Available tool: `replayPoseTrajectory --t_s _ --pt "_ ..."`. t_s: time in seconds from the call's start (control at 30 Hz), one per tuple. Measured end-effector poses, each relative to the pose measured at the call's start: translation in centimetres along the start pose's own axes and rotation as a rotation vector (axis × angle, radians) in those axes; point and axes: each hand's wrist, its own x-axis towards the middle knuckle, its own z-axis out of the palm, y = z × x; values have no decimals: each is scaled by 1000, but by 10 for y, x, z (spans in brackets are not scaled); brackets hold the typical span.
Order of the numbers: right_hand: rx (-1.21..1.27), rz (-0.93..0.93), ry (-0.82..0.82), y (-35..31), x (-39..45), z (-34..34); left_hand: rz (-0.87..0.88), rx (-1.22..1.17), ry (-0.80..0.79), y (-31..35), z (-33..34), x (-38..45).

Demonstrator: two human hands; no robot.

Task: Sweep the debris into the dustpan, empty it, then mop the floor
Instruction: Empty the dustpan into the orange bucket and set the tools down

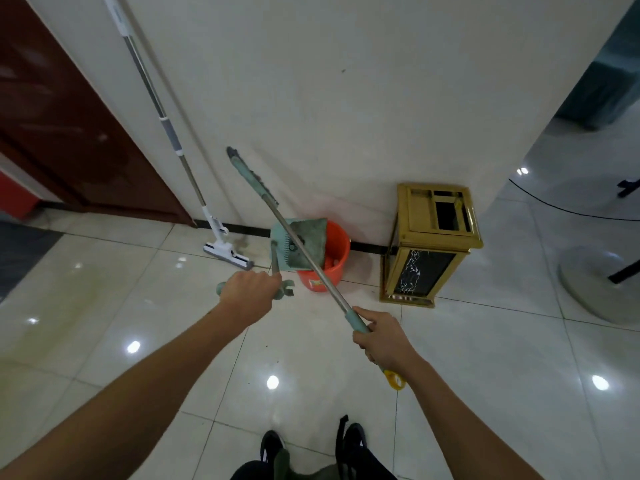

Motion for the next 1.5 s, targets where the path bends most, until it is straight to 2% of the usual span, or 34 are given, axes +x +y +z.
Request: replayPoseTrajectory --t_s 0.23,0.33,0.63,0.83,1.03,1.5 --pt "-94 -63 -48 -32 16 13 -433 -407 178 -37 32 -41" --pt "-101 -77 -81 -48 21 23 -592 -556 199 -42 42 -58" --pt "-124 -46 -201 -87 40 68 -847 -792 163 -47 81 -90" --pt "-138 53 -243 -107 67 99 -911 -859 84 -58 105 -72" --pt "-193 96 -268 -145 124 133 -899 -910 25 -84 127 -22" --pt "-186 318 -194 -234 256 177 -751 -951 -90 -177 147 120"
